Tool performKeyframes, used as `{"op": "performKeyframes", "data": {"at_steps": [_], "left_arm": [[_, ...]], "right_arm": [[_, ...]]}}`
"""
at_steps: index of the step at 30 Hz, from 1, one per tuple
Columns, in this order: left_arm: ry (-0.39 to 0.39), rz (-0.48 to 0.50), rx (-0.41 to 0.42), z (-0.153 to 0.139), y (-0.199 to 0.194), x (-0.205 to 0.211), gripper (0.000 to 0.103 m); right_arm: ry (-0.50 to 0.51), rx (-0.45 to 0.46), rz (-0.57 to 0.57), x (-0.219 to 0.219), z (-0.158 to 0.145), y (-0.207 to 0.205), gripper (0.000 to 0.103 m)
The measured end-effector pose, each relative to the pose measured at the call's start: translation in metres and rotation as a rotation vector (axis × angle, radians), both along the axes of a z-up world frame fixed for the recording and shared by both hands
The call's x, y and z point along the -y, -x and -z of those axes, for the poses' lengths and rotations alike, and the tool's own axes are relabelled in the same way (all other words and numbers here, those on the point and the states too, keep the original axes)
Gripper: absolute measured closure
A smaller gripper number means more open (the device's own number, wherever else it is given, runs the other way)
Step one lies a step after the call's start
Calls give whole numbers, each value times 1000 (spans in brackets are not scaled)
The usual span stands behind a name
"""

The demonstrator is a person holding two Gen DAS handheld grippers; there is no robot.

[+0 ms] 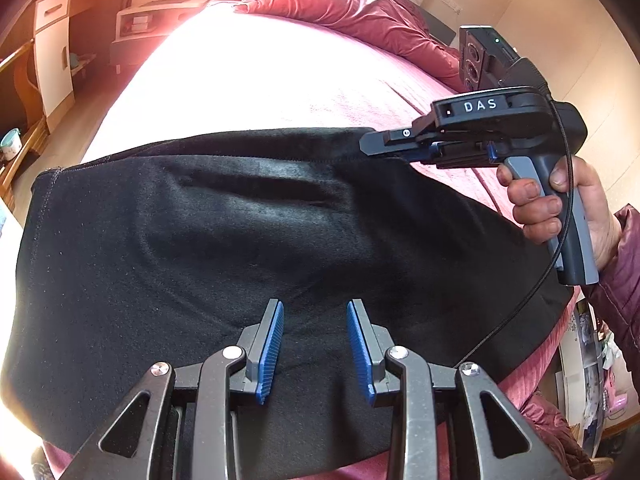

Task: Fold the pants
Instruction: 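Fold the hem over with the right gripper toward the left gripper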

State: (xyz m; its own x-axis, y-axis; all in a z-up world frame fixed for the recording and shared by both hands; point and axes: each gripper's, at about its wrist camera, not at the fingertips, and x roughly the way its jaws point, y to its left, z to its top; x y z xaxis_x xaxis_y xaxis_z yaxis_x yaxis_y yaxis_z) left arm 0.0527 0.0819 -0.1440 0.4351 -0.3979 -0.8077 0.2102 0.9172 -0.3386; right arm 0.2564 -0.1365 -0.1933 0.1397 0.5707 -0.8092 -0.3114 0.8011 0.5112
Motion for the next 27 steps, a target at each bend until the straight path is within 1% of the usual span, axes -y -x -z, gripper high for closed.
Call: {"op": "performKeyframes", "data": {"at_steps": [1, 2, 3, 4, 5, 7, 8, 9, 10, 13, 15, 16, 17, 20, 23, 25, 27], "left_arm": [[0, -3, -3, 1, 0, -1, 70], [-1, -5, -8, 3, -2, -1, 70], [-4, -6, -13, 5, -4, -1, 70], [-17, -9, -22, 8, -3, -3, 70], [-27, -10, -36, 12, -5, -3, 70], [-32, -10, -41, 17, -7, -2, 70], [-30, -14, -44, 19, -8, -2, 70], [-28, -16, -45, 19, -8, -3, 70], [-27, -17, -46, 18, -8, -4, 70], [-5, -26, -60, 11, -11, -8, 70], [9, -31, -63, 7, -16, -11, 70], [5, -36, -52, 4, -18, -16, 69], [-1, -40, -38, 1, -19, -18, 69], [2, -51, -18, -8, -30, -25, 69], [-1, -45, 7, -17, -42, -25, 69], [-9, -33, 24, -21, -52, -22, 69], [-22, -18, 35, -21, -65, -16, 69]], "right_arm": [[25, 40, -4, -4, -6, 2, 96], [19, 81, 8, -8, -16, 3, 97], [-12, 114, 46, -3, -23, 0, 98], [-16, 122, 81, 2, -28, -3, 98], [0, 118, 106, 5, -26, -6, 98], [92, 97, 93, -3, -6, -11, 99], [122, 89, 88, -5, 0, -9, 99], [123, 73, 97, -6, 10, -11, 99], [110, 71, 108, -6, 14, -11, 99], [63, 53, 132, 1, 13, -13, 97], [29, 53, 158, 10, 3, -10, 88], [20, 71, 175, 17, -5, -7, 79], [17, 91, 186, 24, -12, -4, 78], [10, 130, 210, 40, -31, 15, 78], [-10, 154, 216, 56, -43, 43, 78], [0, 162, 196, 59, -47, 62, 78], [14, 154, 179, 53, -41, 74, 78]]}}
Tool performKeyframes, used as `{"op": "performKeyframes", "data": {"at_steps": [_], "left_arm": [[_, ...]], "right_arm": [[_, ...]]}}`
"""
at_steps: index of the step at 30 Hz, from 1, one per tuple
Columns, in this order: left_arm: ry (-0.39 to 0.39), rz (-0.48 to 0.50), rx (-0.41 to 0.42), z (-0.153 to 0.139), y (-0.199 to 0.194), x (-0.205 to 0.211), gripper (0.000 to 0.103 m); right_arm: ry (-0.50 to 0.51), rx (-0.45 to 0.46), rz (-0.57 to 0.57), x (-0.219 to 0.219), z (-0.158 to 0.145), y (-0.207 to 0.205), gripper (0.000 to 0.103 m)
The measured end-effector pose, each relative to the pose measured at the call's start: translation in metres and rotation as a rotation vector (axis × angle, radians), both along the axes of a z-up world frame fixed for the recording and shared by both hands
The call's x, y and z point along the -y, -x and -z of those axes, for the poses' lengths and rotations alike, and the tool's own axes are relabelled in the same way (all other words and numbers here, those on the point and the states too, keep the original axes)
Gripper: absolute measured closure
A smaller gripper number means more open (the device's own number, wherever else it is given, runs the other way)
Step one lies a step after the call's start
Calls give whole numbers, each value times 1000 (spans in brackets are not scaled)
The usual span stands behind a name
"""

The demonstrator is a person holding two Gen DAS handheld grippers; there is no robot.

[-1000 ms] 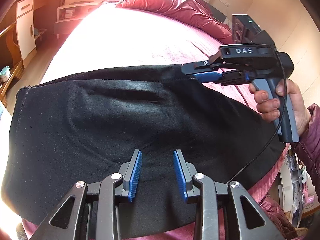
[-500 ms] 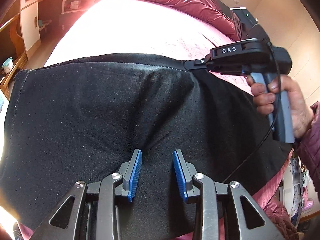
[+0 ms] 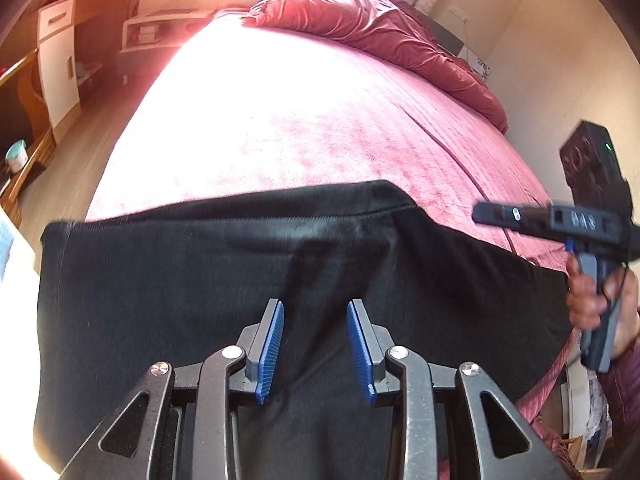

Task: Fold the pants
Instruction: 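Fold the hem over with the right gripper toward the left gripper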

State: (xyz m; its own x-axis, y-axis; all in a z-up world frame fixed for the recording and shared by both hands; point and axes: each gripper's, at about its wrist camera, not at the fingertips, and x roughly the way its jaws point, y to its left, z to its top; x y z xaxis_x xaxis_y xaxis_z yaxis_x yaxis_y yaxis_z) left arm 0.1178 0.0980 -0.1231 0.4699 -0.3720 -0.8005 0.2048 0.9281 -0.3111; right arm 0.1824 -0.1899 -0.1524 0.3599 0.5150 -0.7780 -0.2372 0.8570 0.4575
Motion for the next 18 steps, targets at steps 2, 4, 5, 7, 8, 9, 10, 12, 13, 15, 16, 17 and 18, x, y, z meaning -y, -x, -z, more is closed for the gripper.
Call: {"op": "performKeyframes", "data": {"at_steps": [2, 4, 5, 7, 8, 9, 10, 12, 13, 15, 16, 17, 18], "left_arm": [[-24, 3, 4, 0, -9, 7, 69], [-40, -5, 1, -4, -8, 10, 69], [-46, -14, -6, -1, -13, 10, 69], [-63, -40, -41, 12, -24, 11, 69], [-69, -58, -67, 19, -29, 8, 69], [-61, -77, -79, 25, -32, 5, 69], [-38, -87, -82, 27, -34, 2, 69], [-15, -95, -80, 27, -34, -1, 69], [-12, -98, -80, 26, -29, -1, 69], [13, -105, -84, 20, -25, -7, 68], [23, -115, -88, 18, -23, -12, 67], [37, -130, -90, 14, -19, -20, 65], [61, -145, -89, 10, -13, -31, 64]], "right_arm": [[28, -23, -12, -8, 11, 6, 78], [53, -36, 2, -16, 22, 4, 78], [70, -38, 13, -19, 28, 1, 79], [181, -36, 63, -23, 41, -7, 80], [199, -46, 85, -24, 48, -11, 88], [199, -46, 108, -23, 53, -15, 92], [197, -43, 130, -22, 56, -17, 95], [189, -38, 143, -21, 57, -17, 95], [186, -35, 145, -21, 57, -16, 95], [179, -31, 153, -20, 54, -13, 95], [181, -27, 155, -20, 51, -10, 95], [183, -23, 159, -19, 48, -7, 91], [188, -19, 165, -19, 45, -3, 91]]}}
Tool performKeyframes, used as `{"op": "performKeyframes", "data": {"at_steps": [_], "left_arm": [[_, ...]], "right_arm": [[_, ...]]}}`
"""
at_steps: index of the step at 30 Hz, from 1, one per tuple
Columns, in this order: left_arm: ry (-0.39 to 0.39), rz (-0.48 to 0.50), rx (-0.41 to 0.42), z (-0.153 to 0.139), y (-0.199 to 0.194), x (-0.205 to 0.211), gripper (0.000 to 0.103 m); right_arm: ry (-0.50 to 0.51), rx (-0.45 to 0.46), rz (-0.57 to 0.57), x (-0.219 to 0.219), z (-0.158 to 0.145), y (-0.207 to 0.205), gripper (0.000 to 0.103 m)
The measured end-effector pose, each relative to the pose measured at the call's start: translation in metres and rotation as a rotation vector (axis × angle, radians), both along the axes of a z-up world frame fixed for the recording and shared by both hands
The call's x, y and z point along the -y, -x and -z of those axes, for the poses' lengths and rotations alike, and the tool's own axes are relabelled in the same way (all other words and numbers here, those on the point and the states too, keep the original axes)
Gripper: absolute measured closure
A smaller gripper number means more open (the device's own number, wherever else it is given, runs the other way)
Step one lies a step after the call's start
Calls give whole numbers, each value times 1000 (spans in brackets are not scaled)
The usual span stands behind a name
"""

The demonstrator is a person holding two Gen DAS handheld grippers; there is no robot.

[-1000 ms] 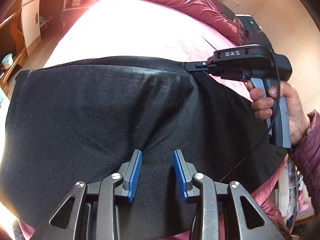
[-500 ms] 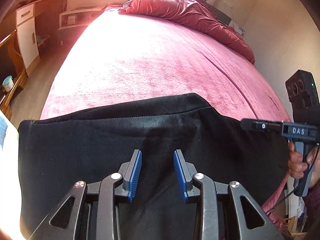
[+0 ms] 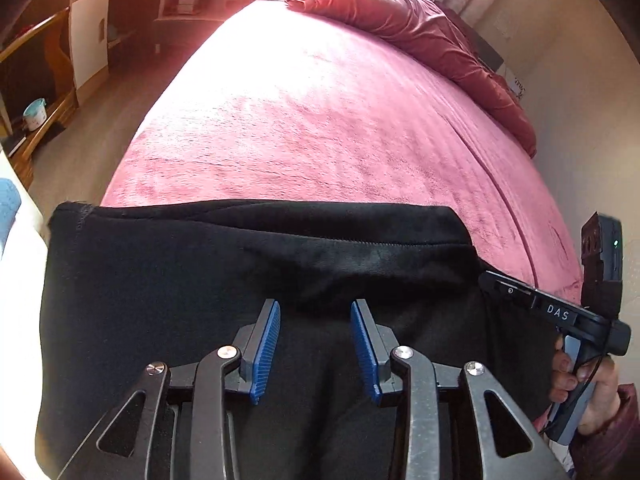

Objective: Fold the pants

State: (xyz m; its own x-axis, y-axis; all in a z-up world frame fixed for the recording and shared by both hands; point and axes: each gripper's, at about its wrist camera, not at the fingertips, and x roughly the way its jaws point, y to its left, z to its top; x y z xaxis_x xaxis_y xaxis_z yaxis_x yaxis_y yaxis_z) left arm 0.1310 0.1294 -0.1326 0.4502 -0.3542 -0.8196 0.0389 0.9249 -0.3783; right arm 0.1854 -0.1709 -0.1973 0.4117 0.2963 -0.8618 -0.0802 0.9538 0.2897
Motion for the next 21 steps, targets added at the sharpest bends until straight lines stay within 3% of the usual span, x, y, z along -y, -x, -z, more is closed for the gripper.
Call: {"op": "performKeyframes", "data": {"at_steps": [6, 11, 15, 18, 21], "left_arm": [[82, -169, -2, -26, 48, -96, 59], [118, -343, -66, -22, 95, -175, 59], [207, -403, -163, 3, 121, -200, 61], [269, -410, -225, 22, 130, -197, 61], [284, -408, -253, 32, 131, -188, 65]], "right_arm": [[-11, 71, -31, -6, -27, 41, 83], [-33, 83, -111, -30, -32, 85, 77], [-38, 55, -135, -40, -18, 113, 74], [-46, 18, -137, -46, -3, 125, 74], [-16, -1, -139, -51, 8, 135, 74]]}}
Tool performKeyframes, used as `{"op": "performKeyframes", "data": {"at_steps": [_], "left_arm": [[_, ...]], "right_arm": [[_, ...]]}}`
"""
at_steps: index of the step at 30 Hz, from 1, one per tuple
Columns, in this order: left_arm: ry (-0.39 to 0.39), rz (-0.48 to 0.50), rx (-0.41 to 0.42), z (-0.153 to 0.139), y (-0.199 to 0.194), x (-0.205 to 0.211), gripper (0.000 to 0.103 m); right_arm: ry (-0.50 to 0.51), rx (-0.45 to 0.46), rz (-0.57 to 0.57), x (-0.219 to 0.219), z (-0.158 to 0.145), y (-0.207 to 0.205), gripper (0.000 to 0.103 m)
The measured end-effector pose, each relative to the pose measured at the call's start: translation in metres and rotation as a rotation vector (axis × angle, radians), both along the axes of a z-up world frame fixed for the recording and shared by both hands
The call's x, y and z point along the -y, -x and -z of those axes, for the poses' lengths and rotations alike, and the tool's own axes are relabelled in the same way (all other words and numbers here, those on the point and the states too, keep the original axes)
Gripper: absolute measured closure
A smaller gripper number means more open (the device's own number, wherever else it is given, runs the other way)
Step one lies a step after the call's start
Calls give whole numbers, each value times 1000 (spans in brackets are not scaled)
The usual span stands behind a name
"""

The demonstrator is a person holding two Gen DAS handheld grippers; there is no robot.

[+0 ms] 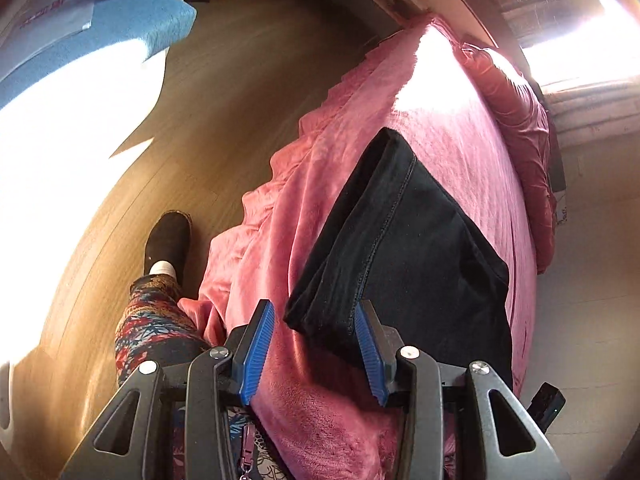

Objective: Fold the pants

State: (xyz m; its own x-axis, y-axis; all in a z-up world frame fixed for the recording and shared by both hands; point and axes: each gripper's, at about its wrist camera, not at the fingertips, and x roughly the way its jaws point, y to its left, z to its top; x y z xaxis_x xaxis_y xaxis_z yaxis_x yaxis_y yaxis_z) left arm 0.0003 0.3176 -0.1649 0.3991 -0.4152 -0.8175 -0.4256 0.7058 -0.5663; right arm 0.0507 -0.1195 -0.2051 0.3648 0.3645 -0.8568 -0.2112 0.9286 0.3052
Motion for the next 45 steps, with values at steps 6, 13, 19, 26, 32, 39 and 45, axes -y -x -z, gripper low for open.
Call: {"op": "performKeyframes", "data": {"at_steps": [6, 13, 19, 26, 32, 39, 45], "left_arm": [[-15, 10, 11, 9, -2, 14, 84], [-198, 113, 282, -54, -2, 25, 97], [-380, 243, 187, -22, -10, 36, 97], [-329, 192, 143, 2, -6, 26, 90], [-332, 41, 204, -38, 3, 3, 83], [-320, 294, 290, -54, -12, 83, 82], [-470, 413, 141, -11, -23, 120, 82]], "right_arm": [[-8, -3, 12, 0, 6, 8, 71], [-29, -22, 18, 5, 11, 10, 71], [-25, -20, 8, 4, 13, 5, 71], [-50, -26, 15, 8, 18, 5, 71], [-100, -30, 14, 21, 20, 6, 66], [-98, -10, 45, 46, -4, 15, 66], [12, -26, 115, 80, -1, 31, 66]]}}
